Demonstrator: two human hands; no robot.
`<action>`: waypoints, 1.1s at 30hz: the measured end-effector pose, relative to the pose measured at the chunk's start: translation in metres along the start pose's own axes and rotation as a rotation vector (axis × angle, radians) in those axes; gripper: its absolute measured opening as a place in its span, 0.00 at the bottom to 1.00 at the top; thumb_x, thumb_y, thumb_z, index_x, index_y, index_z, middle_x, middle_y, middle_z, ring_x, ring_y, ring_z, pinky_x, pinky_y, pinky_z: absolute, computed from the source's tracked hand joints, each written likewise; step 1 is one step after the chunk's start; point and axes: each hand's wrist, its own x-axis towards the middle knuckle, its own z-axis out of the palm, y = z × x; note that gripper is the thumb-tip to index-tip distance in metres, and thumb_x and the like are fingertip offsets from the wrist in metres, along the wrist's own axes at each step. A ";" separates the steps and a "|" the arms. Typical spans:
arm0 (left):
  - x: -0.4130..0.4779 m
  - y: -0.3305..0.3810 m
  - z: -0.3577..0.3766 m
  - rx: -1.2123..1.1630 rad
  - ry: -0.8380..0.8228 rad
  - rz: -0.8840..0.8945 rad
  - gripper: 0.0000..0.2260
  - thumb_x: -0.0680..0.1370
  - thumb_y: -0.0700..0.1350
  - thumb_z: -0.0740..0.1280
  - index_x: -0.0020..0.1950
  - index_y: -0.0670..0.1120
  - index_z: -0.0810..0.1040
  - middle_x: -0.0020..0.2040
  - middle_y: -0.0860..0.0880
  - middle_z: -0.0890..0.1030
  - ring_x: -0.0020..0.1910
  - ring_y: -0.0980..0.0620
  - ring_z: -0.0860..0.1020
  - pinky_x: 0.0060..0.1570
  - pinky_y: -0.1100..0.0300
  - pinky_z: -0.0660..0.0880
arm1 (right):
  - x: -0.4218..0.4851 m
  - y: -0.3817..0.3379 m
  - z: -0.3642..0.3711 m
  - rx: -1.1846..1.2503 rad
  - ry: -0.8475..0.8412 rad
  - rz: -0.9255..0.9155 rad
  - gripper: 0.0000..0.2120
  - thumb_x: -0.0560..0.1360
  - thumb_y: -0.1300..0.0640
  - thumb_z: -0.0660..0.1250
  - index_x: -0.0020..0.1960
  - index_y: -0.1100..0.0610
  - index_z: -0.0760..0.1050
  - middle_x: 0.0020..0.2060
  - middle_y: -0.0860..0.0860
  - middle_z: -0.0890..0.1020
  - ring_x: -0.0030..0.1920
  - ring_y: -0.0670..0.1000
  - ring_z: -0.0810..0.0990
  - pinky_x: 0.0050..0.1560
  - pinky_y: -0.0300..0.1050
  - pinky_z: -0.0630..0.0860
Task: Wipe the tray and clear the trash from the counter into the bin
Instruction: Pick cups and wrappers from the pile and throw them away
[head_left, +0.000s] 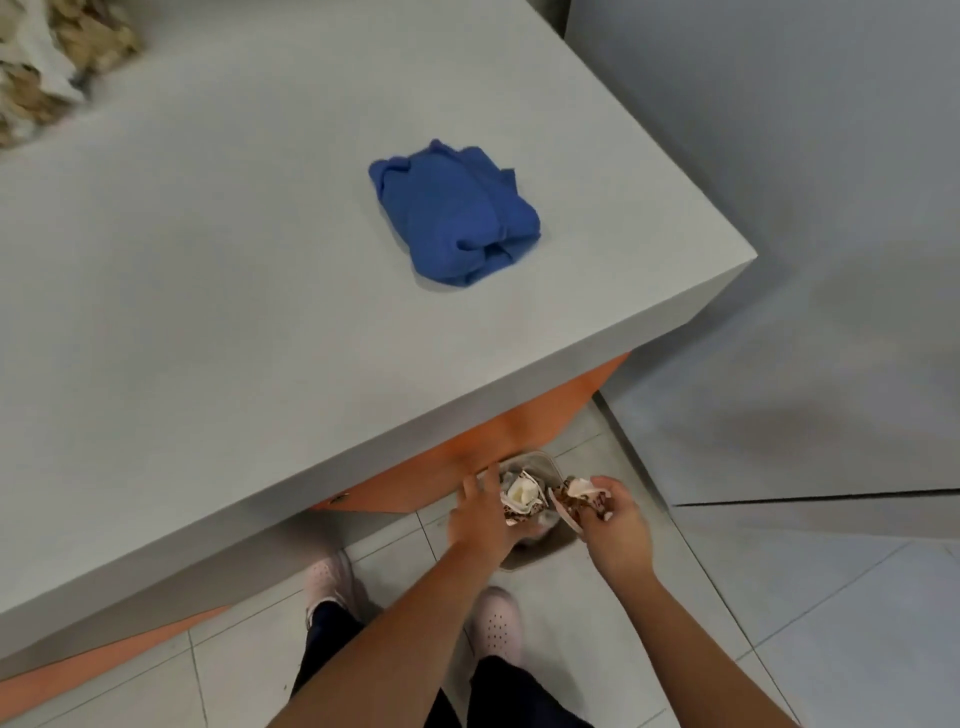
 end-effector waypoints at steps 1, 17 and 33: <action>0.002 -0.002 0.001 0.052 0.005 -0.011 0.45 0.67 0.65 0.70 0.75 0.48 0.52 0.70 0.43 0.61 0.69 0.43 0.63 0.61 0.49 0.71 | 0.006 0.002 0.005 -0.070 -0.064 0.027 0.23 0.74 0.58 0.67 0.68 0.52 0.68 0.55 0.56 0.80 0.50 0.56 0.79 0.48 0.46 0.75; -0.199 -0.019 -0.272 -0.253 0.791 0.812 0.08 0.78 0.47 0.62 0.55 0.50 0.78 0.55 0.53 0.75 0.52 0.57 0.77 0.47 0.62 0.76 | -0.158 -0.219 -0.042 0.138 -0.435 -0.709 0.09 0.68 0.40 0.71 0.43 0.44 0.81 0.34 0.50 0.83 0.34 0.45 0.80 0.38 0.37 0.76; -0.195 -0.321 -0.546 -0.476 1.035 0.051 0.06 0.74 0.45 0.70 0.50 0.51 0.79 0.48 0.55 0.75 0.42 0.60 0.76 0.46 0.63 0.74 | -0.248 -0.571 0.205 0.127 -0.564 -1.127 0.09 0.75 0.54 0.67 0.53 0.43 0.76 0.38 0.51 0.81 0.37 0.53 0.81 0.37 0.45 0.76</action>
